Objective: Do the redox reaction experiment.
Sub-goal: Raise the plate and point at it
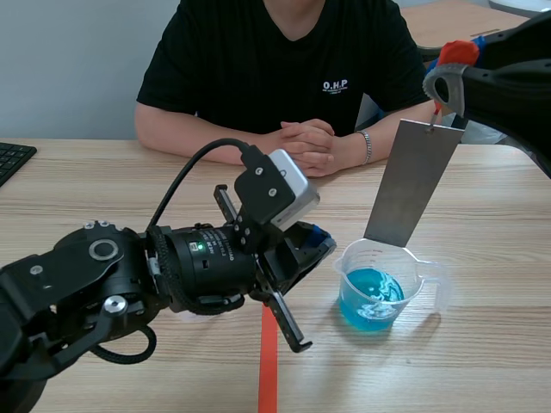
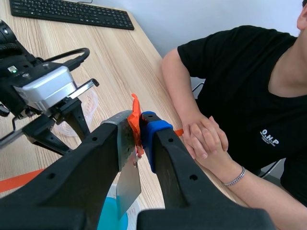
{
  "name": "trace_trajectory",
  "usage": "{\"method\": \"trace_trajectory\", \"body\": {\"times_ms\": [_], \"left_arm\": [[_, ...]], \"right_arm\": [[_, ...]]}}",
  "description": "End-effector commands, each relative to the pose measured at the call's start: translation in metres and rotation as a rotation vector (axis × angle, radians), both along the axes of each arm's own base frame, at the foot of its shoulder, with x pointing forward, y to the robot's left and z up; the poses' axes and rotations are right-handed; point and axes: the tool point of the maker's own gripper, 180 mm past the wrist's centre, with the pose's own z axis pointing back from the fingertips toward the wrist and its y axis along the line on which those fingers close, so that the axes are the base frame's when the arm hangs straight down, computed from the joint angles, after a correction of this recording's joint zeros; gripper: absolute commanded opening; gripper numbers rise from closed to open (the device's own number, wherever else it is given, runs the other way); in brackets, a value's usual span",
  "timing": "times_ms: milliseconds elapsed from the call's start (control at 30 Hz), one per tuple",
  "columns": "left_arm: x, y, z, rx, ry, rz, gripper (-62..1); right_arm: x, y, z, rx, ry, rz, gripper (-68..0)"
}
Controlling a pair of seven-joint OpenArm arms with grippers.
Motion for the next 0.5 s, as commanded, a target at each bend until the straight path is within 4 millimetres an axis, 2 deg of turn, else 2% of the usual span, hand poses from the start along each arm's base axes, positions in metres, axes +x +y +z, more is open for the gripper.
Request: {"method": "trace_trajectory", "body": {"times_ms": [0,467], "left_arm": [[0.005,-0.004,0.008,-0.032,-0.015,0.000,-56.0],[0.021,-0.005,0.011,-0.051,-0.036,0.050,-56.0]], "right_arm": [[-0.001,0.002,0.010,0.009,-0.026,0.020,-66.0],[-0.001,0.002,0.010,0.009,-0.026,0.020,-66.0]]}}
